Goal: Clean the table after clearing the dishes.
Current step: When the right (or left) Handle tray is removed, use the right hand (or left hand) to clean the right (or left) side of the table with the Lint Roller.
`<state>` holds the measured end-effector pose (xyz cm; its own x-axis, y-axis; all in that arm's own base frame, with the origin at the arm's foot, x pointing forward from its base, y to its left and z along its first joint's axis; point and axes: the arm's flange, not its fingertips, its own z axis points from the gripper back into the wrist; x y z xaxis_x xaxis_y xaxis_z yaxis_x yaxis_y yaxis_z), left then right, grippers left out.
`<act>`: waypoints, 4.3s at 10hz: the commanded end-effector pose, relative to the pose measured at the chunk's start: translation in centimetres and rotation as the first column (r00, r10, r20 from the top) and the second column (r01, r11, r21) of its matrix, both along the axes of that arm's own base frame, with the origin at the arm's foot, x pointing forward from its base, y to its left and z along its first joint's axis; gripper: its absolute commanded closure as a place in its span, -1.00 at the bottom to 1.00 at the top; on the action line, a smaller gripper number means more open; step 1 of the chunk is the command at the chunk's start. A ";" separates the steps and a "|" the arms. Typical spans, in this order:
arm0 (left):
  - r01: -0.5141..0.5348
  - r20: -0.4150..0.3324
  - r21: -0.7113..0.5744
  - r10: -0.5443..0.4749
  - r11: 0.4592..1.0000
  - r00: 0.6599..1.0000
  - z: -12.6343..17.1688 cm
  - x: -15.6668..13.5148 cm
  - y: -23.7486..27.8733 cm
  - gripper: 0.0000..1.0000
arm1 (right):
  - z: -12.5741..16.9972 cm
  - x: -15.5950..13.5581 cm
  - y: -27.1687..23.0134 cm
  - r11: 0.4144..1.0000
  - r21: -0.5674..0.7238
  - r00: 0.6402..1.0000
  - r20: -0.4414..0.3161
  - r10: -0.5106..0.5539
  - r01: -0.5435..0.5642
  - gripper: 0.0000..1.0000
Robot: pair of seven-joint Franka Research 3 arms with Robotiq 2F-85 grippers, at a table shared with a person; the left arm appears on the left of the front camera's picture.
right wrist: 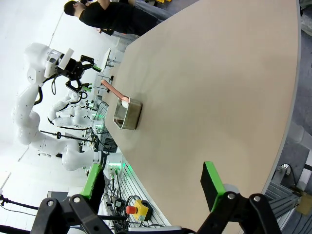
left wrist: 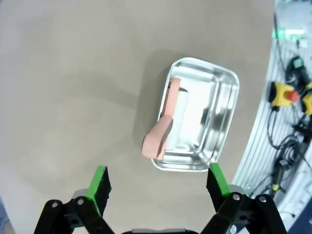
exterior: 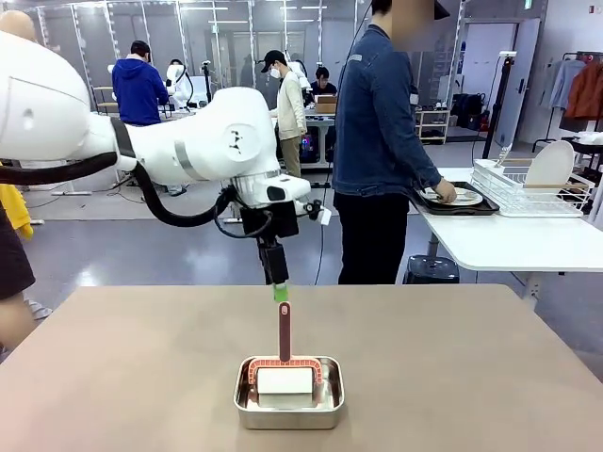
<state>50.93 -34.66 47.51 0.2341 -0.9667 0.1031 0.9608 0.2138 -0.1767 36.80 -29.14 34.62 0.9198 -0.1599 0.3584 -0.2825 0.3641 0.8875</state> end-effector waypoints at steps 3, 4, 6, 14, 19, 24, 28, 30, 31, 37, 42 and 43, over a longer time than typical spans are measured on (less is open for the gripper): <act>0.079 -0.051 0.024 -0.078 0.997 0.996 -3.5 0.9 -1.3 -1.00 | 0.2 0.0 0.1 1.000 -0.001 1.000 -0.001 -0.012 0.012 -1.00; 0.079 -0.061 -0.006 -0.079 0.997 0.995 -4.2 0.7 -1.4 -1.00 | 0.2 0.0 0.1 1.000 -0.001 1.000 -0.001 -0.012 0.012 -1.00; 0.107 -0.110 0.044 -0.102 0.993 0.989 -6.0 0.0 -1.3 -1.00 | 0.2 0.0 0.1 1.000 -0.001 1.000 -0.001 -0.012 0.012 -1.00; 0.120 -0.091 0.009 -0.119 0.993 0.989 -6.6 -0.5 -1.8 1.00 | 0.2 0.0 0.1 1.000 -0.001 1.000 -0.001 -0.012 0.012 -1.00; -0.022 -0.085 0.039 0.025 0.999 0.996 -4.7 -1.7 -1.3 1.00 | 0.2 0.0 0.1 1.000 -0.001 1.000 -0.001 -0.012 0.012 -1.00; -0.621 -0.178 -0.262 0.596 0.738 0.783 6.3 -4.3 9.2 1.00 | 0.2 0.0 0.1 1.000 -0.001 1.000 -0.001 -0.012 0.012 -1.00; -0.778 -0.457 -0.456 0.636 0.433 0.622 1.8 -6.0 16.0 1.00 | 0.2 0.0 0.1 1.000 -0.001 1.000 -0.001 -0.012 0.012 -1.00; -0.771 -0.511 -0.523 0.590 0.363 0.624 -2.2 -6.3 18.3 1.00 | 0.2 0.0 0.1 1.000 -0.001 1.000 -0.001 -0.012 0.012 -1.00; -0.796 -0.532 -0.508 0.607 0.330 0.591 -4.5 -6.2 19.7 1.00 | 0.2 0.0 0.1 1.000 -0.001 1.000 -0.001 -0.012 0.012 -1.00; -0.846 -0.573 -0.458 0.637 0.274 0.516 -7.2 -6.0 22.5 1.00 | 0.2 0.0 0.1 1.000 -0.001 1.000 -0.001 -0.012 0.012 -1.00; -0.868 -0.650 -0.409 0.577 0.282 0.494 -7.6 -4.3 25.7 0.59 | 0.2 0.0 0.1 1.000 -0.001 1.000 -0.001 -0.012 0.012 -1.00; -0.863 -0.648 -0.426 0.575 0.271 0.500 -8.0 -3.9 26.6 0.59 | 0.2 0.0 0.1 1.000 -0.001 1.000 -0.001 -0.012 0.012 -1.00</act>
<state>46.00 -9.11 39.20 0.9463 -0.0406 0.3207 0.2986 0.4902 -0.8189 36.78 -29.17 34.64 0.9195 -0.1606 0.3589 -0.2826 0.3647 0.8872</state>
